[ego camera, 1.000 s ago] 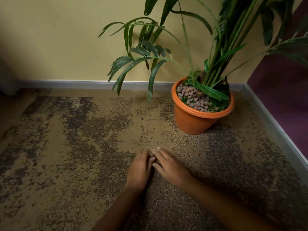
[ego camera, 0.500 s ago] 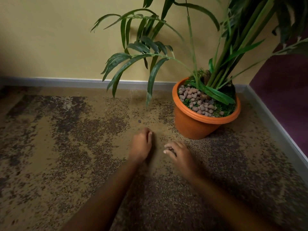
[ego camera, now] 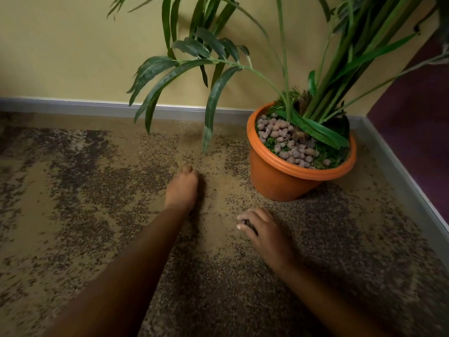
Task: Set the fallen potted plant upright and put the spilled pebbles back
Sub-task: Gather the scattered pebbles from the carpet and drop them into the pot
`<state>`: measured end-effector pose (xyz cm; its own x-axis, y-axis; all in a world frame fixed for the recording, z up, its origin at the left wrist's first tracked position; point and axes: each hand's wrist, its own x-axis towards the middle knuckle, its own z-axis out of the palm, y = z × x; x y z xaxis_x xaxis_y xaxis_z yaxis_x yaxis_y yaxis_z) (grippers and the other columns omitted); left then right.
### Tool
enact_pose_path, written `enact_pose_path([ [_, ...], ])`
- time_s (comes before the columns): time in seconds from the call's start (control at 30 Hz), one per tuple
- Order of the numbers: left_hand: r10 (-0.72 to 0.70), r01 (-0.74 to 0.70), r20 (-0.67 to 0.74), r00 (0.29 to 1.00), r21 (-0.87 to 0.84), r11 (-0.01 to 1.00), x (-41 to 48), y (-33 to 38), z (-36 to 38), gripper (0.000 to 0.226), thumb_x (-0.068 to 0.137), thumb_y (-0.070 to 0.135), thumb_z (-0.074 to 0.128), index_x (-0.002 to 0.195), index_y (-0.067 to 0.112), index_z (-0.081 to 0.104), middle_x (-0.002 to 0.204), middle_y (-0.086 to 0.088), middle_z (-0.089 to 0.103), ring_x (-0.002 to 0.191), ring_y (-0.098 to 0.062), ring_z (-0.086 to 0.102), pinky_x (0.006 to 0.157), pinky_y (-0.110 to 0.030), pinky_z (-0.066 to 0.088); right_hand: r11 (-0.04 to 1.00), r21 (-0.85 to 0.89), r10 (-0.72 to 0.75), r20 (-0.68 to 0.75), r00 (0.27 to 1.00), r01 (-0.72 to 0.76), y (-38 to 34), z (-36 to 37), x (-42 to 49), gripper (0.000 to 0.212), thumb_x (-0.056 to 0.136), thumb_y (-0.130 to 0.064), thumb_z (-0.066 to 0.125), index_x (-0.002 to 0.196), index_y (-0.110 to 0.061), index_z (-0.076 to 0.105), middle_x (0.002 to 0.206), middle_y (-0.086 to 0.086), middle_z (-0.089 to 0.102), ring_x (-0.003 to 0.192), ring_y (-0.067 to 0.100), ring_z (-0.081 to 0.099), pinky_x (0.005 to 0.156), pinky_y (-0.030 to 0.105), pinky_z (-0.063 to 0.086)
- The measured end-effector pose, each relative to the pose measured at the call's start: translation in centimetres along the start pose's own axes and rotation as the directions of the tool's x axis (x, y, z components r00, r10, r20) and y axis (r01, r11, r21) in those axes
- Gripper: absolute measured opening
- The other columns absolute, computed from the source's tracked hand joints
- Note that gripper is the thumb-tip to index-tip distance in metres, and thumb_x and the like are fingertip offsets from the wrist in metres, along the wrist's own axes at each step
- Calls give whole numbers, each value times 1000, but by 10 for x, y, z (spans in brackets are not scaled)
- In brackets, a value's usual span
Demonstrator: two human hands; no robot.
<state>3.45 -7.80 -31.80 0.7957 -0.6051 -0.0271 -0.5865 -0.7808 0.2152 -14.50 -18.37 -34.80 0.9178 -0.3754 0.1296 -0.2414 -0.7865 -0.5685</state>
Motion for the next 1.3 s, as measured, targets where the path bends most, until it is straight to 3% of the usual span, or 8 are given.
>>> enact_pose_path([
  [0.3, -206, 217, 73, 976, -434, 875, -19, 15, -5, 24, 98, 14, 43, 110, 2, 59, 107, -14, 63, 95, -28, 61, 87, -39, 53, 997, 65, 29, 3, 1000, -29, 1, -14, -10, 19, 92, -12, 58, 109, -7, 65, 109, 10, 60, 101, 20, 58, 81, 17, 39],
  [0.47, -288, 425, 361, 887, -881, 206, -55, 54, 10, 15, 96, 8, 47, 98, 0, 59, 77, -8, 63, 64, -15, 59, 54, -17, 54, 996, 63, 71, -65, 995, -67, -2, -25, -19, 22, 92, -11, 58, 113, -7, 65, 111, 12, 57, 99, 20, 59, 80, 19, 41],
  [0.57, -152, 564, 598, 787, -797, -217, -66, 76, 10, 16, 99, 8, 40, 94, 3, 54, 69, -9, 63, 58, -15, 61, 44, -14, 54, 997, 45, 71, -109, 991, -67, -9, -31, -19, 23, 91, -10, 59, 113, -7, 66, 107, 13, 57, 97, 21, 58, 77, 16, 37],
  [0.67, -22, 637, 698, 716, -667, -387, -73, 93, 5, 31, 100, 9, 31, 79, 5, 53, 42, -3, 62, 38, -10, 62, 40, -16, 53, 998, 44, 49, -127, 991, -44, -15, -38, -18, 24, 91, -11, 58, 114, -8, 65, 107, 11, 57, 97, 19, 58, 77, 17, 39],
  [0.87, 1, 630, 716, 698, -613, -478, -77, 111, -12, 43, 101, 10, 24, 66, 3, 50, 33, -4, 54, 26, -8, 53, 31, -15, 47, 1000, 26, -12, -81, 997, 14, -19, -52, -23, 34, 95, -14, 53, 128, -12, 58, 116, 9, 60, 108, 21, 58, 90, 31, 49],
  [1.0, -71, 603, 712, 698, -639, -477, -72, 113, -29, 35, 99, 4, 26, 73, 3, 48, 66, -9, 51, 51, -15, 56, 42, -19, 50, 1000, -24, 0, -122, 993, -3, -10, -60, -27, 35, 96, -19, 52, 130, -13, 56, 119, 9, 58, 111, 21, 57, 90, 31, 47],
  [1.2, -246, 312, 490, 836, -794, -522, -40, 114, -79, 37, 100, 6, 23, 66, 14, 37, 61, 2, 25, 49, -8, 27, 46, -21, 29, 973, -148, 181, 6, 983, -178, 26, -56, -36, 46, 100, -32, 41, 143, -15, 38, 146, 3, 39, 134, 18, 37, 107, 28, 35],
  [1.3, -279, 183, 359, 891, -845, -503, -22, 127, -114, 39, 103, 15, 21, 121, 2, 53, 65, -7, 43, 48, -9, 45, 46, -15, 38, 945, -226, 264, 106, 959, -235, 44, -51, -47, 50, 101, -36, 36, 147, -17, 30, 157, 3, 22, 145, 16, 19, 117, 28, 22],
])
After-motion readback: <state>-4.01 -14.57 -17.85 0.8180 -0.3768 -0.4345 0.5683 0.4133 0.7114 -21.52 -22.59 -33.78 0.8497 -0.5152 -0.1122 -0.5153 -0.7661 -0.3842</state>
